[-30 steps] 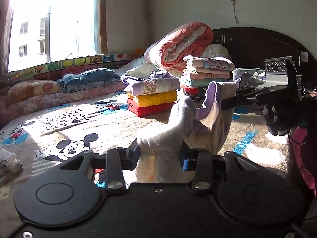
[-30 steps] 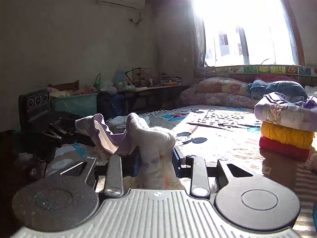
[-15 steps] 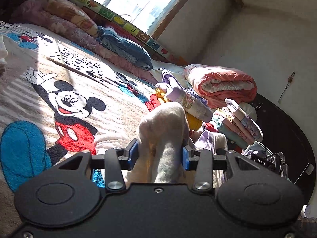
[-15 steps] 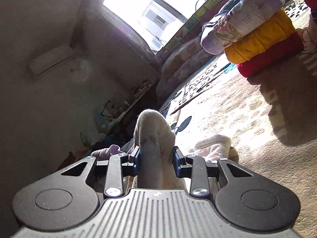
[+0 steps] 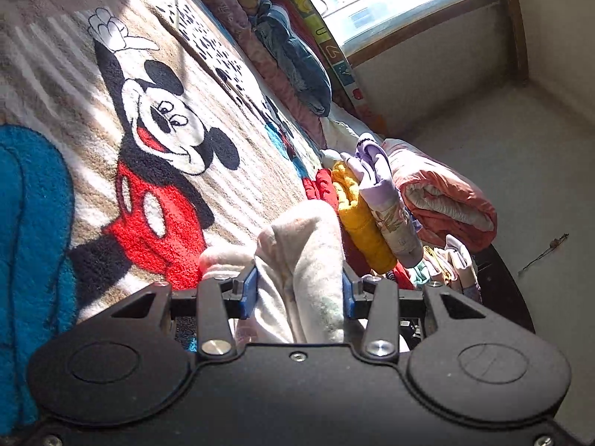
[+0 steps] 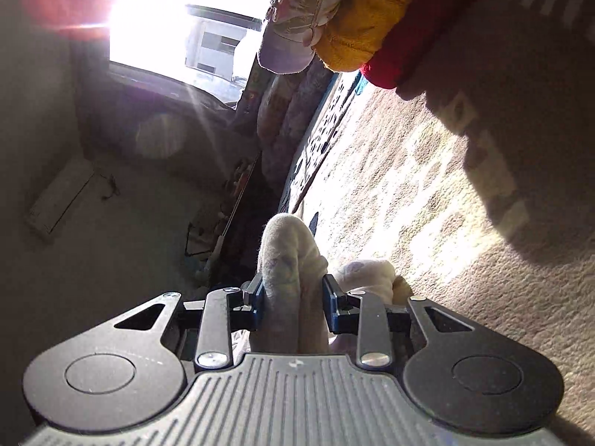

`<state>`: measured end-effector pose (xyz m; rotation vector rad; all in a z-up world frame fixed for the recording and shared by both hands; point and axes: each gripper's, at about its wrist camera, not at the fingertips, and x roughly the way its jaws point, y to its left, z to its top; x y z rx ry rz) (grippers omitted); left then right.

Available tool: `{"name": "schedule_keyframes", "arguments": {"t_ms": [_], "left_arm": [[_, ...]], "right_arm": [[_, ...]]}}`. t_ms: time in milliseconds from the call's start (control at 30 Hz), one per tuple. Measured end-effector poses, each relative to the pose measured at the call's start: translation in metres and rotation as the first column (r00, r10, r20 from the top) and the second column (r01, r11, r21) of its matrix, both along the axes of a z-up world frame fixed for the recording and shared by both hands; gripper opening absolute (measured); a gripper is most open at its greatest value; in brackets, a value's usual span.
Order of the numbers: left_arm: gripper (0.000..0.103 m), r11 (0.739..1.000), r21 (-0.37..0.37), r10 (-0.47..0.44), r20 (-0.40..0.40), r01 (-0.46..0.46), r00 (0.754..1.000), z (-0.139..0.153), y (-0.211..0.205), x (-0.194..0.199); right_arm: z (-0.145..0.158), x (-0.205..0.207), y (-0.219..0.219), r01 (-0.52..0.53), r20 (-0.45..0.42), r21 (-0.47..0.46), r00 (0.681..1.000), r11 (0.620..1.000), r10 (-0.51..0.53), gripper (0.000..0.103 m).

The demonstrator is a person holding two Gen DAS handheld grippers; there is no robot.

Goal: Fold clothes

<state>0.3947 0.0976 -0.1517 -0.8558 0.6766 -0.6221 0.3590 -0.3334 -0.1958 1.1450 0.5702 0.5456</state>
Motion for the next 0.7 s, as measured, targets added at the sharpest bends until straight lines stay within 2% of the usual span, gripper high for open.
{"name": "schedule_keyframes", "arguments": {"t_ms": [133, 233, 267, 333, 367, 433, 500, 633, 667, 700], "left_arm": [[0.041, 1.0, 0.004, 0.0, -0.03, 0.0, 1.0, -0.009, 0.001, 0.003], [0.043, 0.999, 0.034, 0.001, -0.033, 0.001, 0.999, -0.01, -0.001, 0.003], [0.044, 0.999, 0.038, -0.001, -0.025, 0.002, 1.0, -0.009, -0.002, 0.002], [0.05, 0.999, 0.04, -0.002, 0.001, 0.002, 1.0, -0.004, -0.001, 0.0], [0.051, 0.999, 0.053, 0.003, 0.018, -0.004, 1.0, 0.0, -0.001, -0.003], [0.061, 0.994, 0.102, 0.021, 0.084, -0.03, 0.996, 0.014, -0.002, -0.012], [0.062, 0.986, 0.156, 0.041, 0.146, -0.064, 0.988, 0.027, -0.002, -0.022], [0.066, 0.946, 0.288, 0.064, 0.287, -0.15, 0.956, 0.056, -0.005, -0.053], [0.066, 0.936, 0.312, 0.055, 0.322, -0.161, 0.945, 0.063, -0.005, -0.062], [0.066, 0.937, 0.32, 0.019, 0.353, -0.14, 0.936, 0.069, -0.007, -0.073]], "right_arm": [[-0.009, 0.001, 0.001, 0.02, -0.048, -0.002, 0.999, 1.0, -0.02, 0.031], [-0.009, -0.002, 0.005, 0.034, -0.052, -0.001, 0.998, 0.999, -0.034, 0.031], [-0.008, -0.003, 0.007, 0.035, -0.051, -0.02, 0.998, 0.999, -0.036, 0.031], [0.002, -0.006, 0.013, 0.04, -0.009, -0.091, 0.999, 0.995, -0.041, 0.039], [0.009, -0.008, 0.016, 0.047, 0.019, -0.116, 0.999, 0.992, -0.045, 0.041], [0.024, -0.014, 0.019, 0.066, 0.075, -0.175, 0.996, 0.982, -0.053, 0.052], [0.038, -0.023, 0.021, 0.096, 0.134, -0.253, 0.989, 0.963, -0.064, 0.054], [0.061, -0.05, 0.02, 0.163, 0.251, -0.404, 0.966, 0.9, -0.062, 0.056], [0.066, -0.057, 0.02, 0.181, 0.28, -0.439, 0.958, 0.88, -0.057, 0.056], [0.073, -0.066, 0.024, 0.195, 0.317, -0.486, 0.948, 0.852, -0.036, 0.056]]}}
